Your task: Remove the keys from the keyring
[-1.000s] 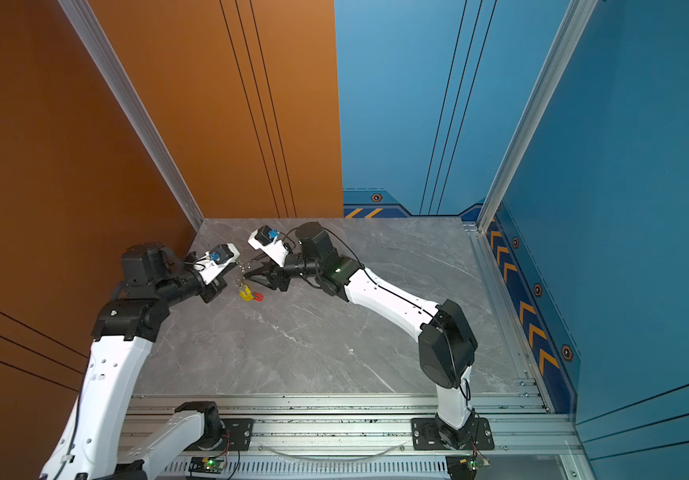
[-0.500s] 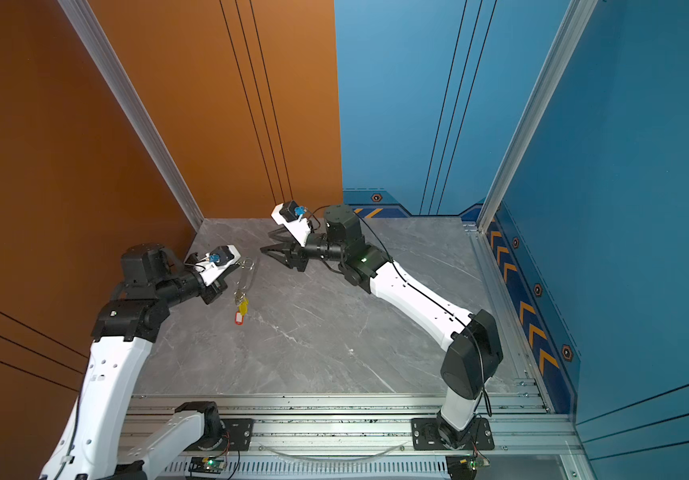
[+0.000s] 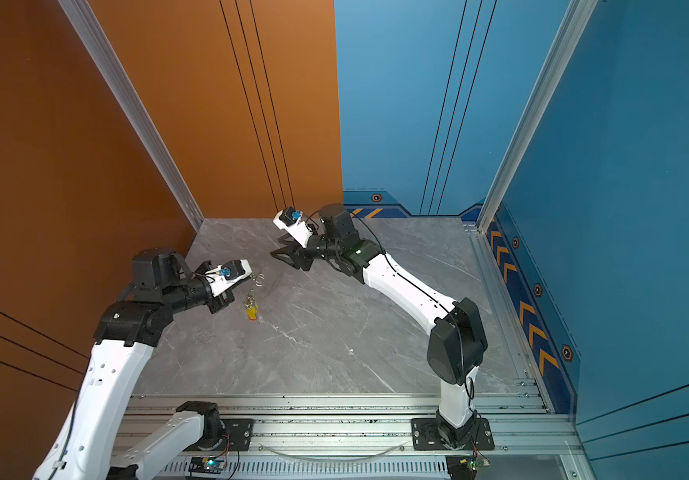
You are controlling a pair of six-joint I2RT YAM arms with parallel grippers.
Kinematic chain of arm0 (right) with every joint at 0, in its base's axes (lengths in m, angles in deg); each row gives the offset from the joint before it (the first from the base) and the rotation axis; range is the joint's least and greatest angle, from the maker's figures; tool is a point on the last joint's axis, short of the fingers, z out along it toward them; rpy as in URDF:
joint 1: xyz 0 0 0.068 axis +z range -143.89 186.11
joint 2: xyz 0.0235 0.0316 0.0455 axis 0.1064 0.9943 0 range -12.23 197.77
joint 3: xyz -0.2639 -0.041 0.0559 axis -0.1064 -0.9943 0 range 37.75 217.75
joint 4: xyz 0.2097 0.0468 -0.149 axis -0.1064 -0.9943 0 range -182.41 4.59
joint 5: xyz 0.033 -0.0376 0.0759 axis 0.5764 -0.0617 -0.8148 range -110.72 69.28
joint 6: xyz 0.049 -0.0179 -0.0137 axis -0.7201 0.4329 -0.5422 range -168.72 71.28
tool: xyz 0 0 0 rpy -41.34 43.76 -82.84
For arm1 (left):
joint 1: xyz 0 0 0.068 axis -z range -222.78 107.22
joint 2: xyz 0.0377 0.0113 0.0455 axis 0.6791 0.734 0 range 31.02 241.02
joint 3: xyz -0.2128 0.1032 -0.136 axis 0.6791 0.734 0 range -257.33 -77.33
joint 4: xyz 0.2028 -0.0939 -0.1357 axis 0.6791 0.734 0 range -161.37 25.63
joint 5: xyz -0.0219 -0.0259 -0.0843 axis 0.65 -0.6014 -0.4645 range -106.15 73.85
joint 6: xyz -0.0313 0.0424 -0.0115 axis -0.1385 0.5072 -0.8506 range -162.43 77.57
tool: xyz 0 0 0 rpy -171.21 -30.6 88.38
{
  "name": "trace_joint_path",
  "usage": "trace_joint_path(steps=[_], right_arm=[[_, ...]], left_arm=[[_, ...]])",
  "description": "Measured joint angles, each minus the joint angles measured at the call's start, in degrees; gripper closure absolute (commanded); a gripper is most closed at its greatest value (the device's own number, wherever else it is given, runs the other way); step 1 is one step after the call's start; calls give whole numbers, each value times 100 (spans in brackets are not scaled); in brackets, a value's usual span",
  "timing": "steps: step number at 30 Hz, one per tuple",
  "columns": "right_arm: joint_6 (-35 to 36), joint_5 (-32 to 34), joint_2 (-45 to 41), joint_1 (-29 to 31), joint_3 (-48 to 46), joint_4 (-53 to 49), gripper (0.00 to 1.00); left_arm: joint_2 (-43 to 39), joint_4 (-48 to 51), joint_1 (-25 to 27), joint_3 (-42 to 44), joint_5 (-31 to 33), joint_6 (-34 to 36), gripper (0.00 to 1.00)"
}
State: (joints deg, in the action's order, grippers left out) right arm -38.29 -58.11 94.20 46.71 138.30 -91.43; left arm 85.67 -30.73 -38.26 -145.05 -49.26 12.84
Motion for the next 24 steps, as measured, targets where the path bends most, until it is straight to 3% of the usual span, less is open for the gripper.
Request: trace_joint_path(steps=[8, 24], right_arm=[[264, -422, 247, 31, 275, -444, 53], [494, -765, -221, 310, -470, -1012, 57]], left_arm=[[-31, 164, 472, -81, 254, 437, 100], [-17, 210, 579, -83, 890, 1139, 100]])
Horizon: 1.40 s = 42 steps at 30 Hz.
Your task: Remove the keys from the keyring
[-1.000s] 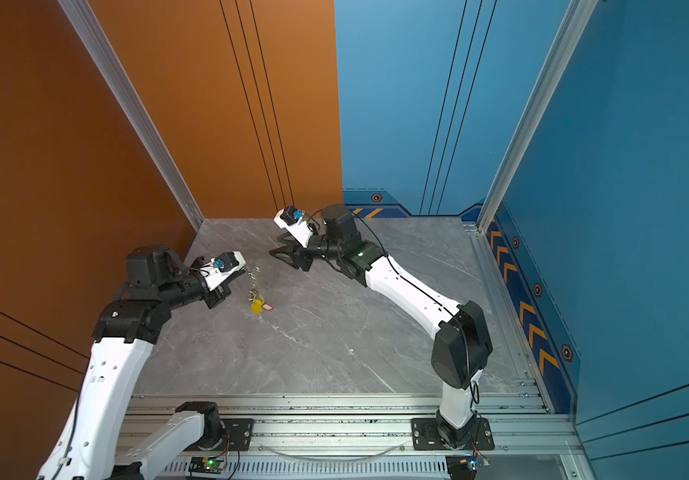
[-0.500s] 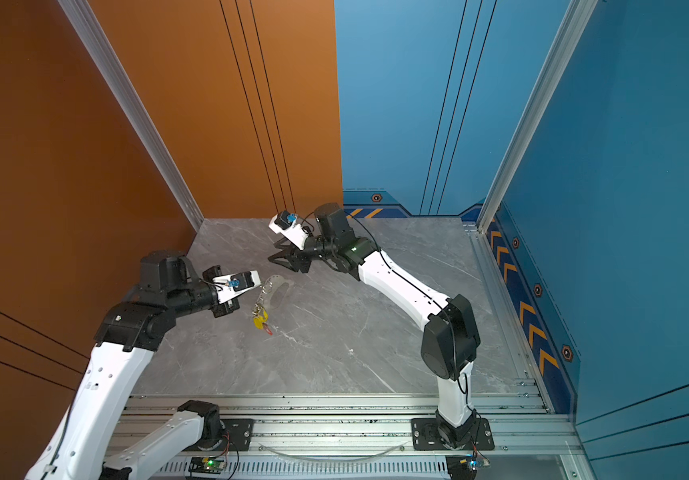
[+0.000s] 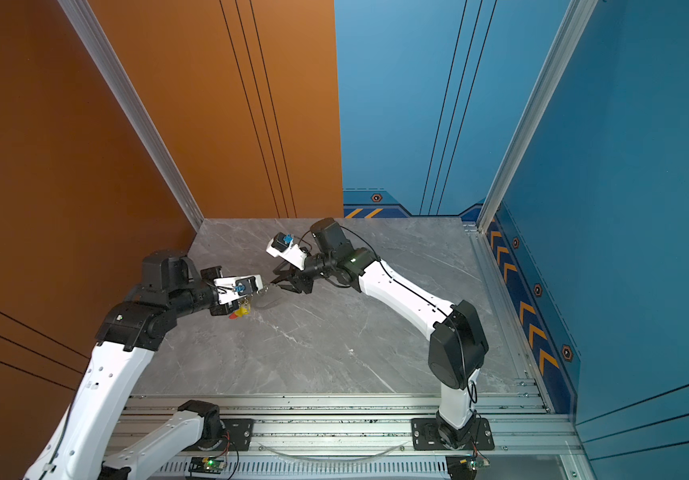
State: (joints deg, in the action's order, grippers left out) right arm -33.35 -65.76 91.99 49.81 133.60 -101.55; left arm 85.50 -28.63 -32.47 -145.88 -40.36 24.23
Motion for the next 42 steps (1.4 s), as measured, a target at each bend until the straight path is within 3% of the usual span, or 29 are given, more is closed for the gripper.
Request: trace_joint_path(steps=[14, 22, 27, 42], right_arm=[[-35, -28, -31, 221, -9, 94, 61], [-229, -168, -31, 254, -9, 369, 75], [-280, -269, -31, 254, -9, 433, 78], [-245, -439, -31, 256, -68, 369, 72]], left_arm=[[50, -2, 66, 0, 22, 0, 100], [76, -4, 142, 0, 22, -4, 100], [76, -4, 170, 0, 22, -7, 100], [37, -68, 177, 0, 22, -179, 100]])
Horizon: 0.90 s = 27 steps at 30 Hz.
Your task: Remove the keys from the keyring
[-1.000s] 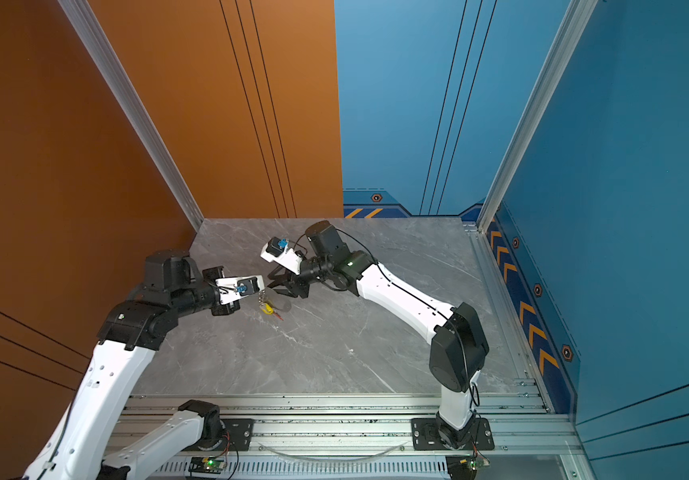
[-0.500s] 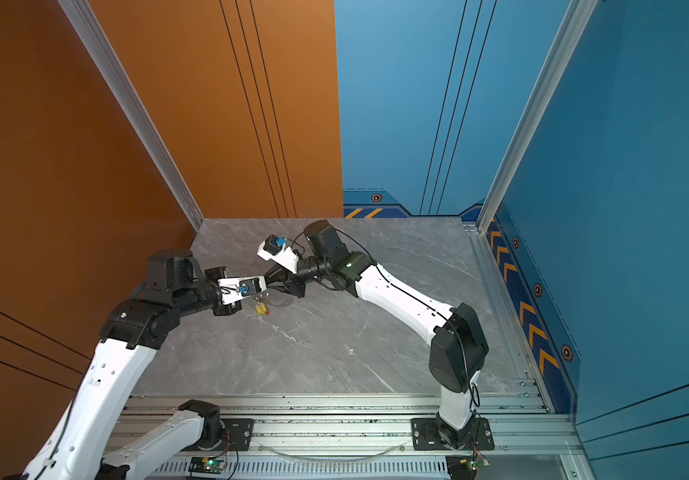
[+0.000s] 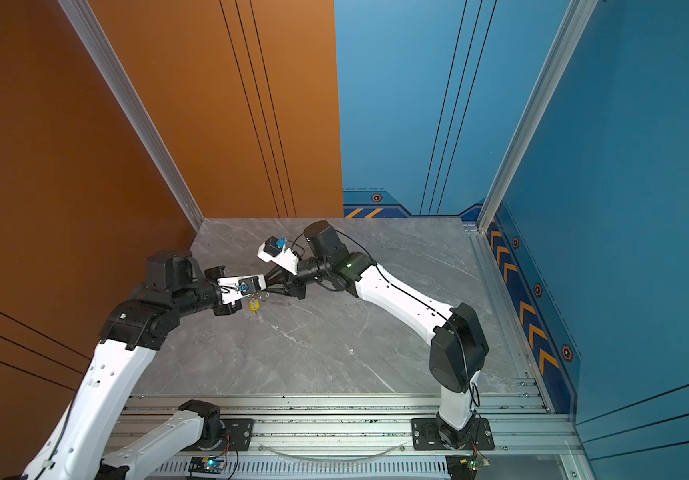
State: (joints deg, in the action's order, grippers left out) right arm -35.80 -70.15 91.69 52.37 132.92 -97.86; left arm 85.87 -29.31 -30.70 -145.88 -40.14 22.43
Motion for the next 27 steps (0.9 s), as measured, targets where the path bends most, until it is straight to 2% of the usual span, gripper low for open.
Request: trace_joint_path(steps=[9, 16, 27], right_arm=[[13, -74, 0, 0, -76, 2, 73], [-55, -157, 0, -15, -76, 20, 89], [-76, -249, -4, -31, -140, 52, 100]], left_arm=[[-22, -24, 22, 0, 0, -74, 100], [-22, -22, 157, -4, 2, -151, 100], [-22, -17, 188, -17, 138, -151, 100]])
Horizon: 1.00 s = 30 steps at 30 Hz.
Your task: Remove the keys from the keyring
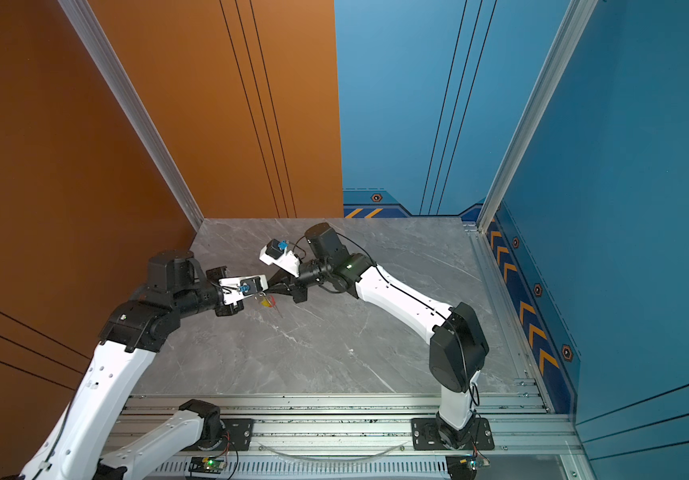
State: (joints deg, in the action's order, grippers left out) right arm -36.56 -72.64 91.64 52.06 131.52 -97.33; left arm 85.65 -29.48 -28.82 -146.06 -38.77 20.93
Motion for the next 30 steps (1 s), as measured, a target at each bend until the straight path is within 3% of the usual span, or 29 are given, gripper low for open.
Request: trace_joint_path(steps=[7, 20, 30], right_arm=[[-122, 125, -247, 0, -367, 350, 100], [-999, 881, -728, 70, -1294, 2074, 100], [-1554, 1217, -730, 142, -1488, 2750, 100]], left_arm=[[-57, 26, -13, 0, 125, 9, 100], [-278, -105, -310, 74, 168, 24, 100], [-393, -348, -579, 356, 87, 20, 100]])
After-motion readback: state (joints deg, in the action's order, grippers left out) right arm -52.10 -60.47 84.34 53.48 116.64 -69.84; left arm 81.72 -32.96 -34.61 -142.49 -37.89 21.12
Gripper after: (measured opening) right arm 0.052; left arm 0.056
